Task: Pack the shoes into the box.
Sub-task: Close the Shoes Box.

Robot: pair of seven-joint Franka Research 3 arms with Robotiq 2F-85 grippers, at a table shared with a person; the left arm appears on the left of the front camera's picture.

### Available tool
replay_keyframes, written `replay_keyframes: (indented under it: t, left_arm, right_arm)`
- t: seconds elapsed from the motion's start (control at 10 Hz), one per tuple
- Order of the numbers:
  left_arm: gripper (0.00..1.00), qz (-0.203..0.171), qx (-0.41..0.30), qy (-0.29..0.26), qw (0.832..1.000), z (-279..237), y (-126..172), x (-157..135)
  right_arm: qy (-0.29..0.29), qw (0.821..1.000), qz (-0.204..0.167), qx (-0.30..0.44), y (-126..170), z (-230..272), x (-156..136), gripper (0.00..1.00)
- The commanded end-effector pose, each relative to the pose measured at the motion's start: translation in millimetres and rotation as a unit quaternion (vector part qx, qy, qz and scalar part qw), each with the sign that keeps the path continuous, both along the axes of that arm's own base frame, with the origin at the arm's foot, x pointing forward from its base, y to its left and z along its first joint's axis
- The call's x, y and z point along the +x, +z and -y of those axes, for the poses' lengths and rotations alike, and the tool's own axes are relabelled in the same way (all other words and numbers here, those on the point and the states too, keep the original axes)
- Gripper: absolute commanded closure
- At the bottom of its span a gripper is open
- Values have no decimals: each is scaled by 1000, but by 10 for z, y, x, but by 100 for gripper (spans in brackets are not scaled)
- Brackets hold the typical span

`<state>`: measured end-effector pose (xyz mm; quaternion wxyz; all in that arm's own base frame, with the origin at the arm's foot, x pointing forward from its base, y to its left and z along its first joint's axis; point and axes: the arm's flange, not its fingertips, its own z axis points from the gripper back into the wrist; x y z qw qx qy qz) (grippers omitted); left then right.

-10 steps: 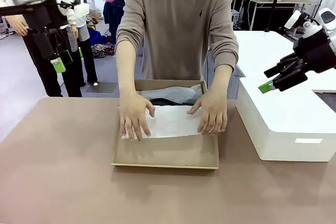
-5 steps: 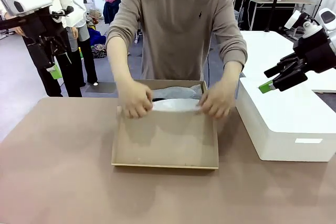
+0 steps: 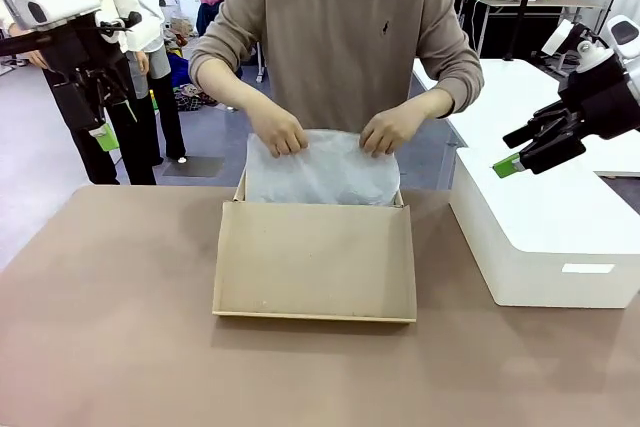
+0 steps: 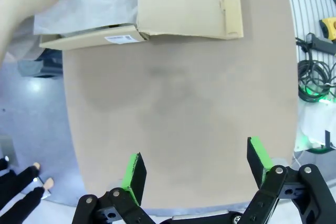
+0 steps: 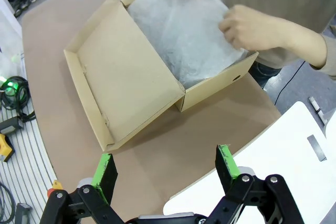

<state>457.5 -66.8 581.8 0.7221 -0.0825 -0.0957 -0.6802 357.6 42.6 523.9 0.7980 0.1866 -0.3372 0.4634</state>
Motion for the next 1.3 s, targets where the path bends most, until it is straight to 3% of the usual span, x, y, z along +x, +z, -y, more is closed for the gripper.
replay_keyframes:
  t: [0.0,0.4,0.6,1.0,1.2]
  left_arm:
    - [0,-5,2,6,1000,0,29,9]
    - [0,0,0,0,1000,0,0,0]
    - [0,18,-12,-35,999,-76,-78,60]
    - [0,22,-27,16,999,-283,-458,144]
    - [0,8,-46,3,999,-337,-576,184]
  right_arm:
    - [12,1000,10,14,-14,14,34,0]
    - [12,1000,10,14,-14,14,34,0]
    - [12,1000,10,14,-14,14,34,0]
    - [12,1000,10,14,-14,14,34,0]
    - [12,1000,10,14,-14,14,34,0]
